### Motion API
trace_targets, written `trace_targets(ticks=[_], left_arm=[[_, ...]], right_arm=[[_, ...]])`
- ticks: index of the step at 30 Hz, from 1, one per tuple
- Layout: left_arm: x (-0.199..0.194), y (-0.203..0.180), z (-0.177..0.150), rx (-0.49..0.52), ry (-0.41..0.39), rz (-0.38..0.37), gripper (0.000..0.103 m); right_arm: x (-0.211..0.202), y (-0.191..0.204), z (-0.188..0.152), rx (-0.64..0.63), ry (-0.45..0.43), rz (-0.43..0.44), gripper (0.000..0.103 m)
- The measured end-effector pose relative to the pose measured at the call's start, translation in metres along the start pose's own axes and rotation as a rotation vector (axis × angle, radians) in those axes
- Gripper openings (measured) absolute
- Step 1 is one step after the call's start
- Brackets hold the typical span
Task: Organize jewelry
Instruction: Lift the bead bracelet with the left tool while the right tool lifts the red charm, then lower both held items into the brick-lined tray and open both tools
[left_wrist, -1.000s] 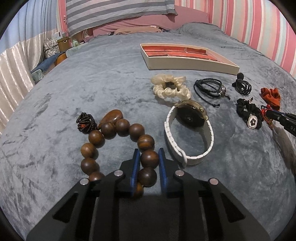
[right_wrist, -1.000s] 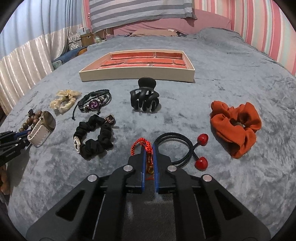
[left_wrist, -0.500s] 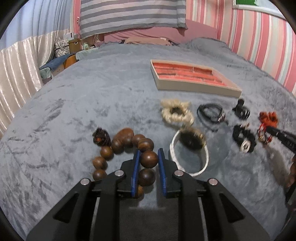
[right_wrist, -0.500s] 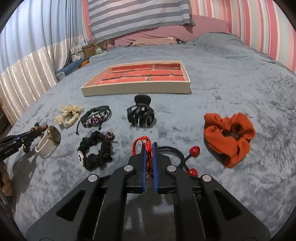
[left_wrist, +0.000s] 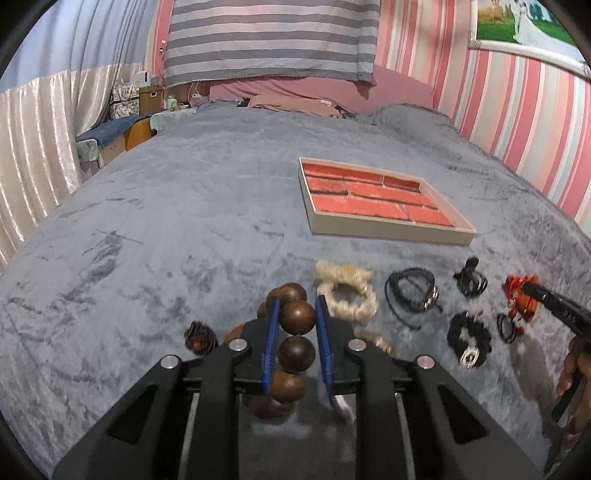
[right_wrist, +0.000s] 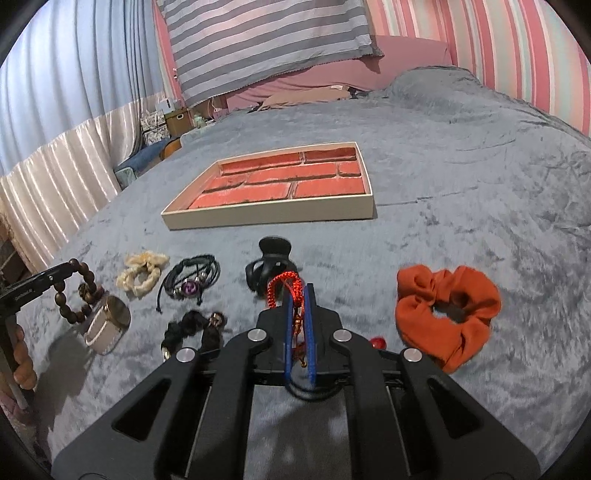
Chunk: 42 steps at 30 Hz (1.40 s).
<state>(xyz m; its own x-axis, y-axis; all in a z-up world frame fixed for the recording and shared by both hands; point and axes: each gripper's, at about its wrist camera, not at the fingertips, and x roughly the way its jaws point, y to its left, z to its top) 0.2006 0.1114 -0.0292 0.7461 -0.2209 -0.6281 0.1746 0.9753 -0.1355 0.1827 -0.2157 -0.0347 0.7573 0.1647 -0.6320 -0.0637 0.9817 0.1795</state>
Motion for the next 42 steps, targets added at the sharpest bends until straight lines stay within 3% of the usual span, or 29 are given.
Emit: trace_targets(ticks=[14, 20, 30, 42], left_arm=[[0.031, -0.004, 0.062, -0.024, -0.033, -0.053, 0.020], [0.058, -0.023, 0.103, 0.015, -0.050, -0.069, 0.020], [0.145, -0.054, 0.171, 0.053, -0.020, -0.042, 0.020], [0.255, -0.069, 0.220, 0.107, 0.080, 0.008, 0.020]], right_arm=[[0.022, -0.005, 0.057, 0.001, -0.050, 0.011, 0.007], [0.052, -0.008, 0.101, -0.019, -0.064, -0.010, 0.007], [0.130, -0.014, 0.172, -0.064, -0.060, -0.085, 0.007], [0.245, -0.039, 0.222, -0.096, 0.056, -0.183, 0.007]])
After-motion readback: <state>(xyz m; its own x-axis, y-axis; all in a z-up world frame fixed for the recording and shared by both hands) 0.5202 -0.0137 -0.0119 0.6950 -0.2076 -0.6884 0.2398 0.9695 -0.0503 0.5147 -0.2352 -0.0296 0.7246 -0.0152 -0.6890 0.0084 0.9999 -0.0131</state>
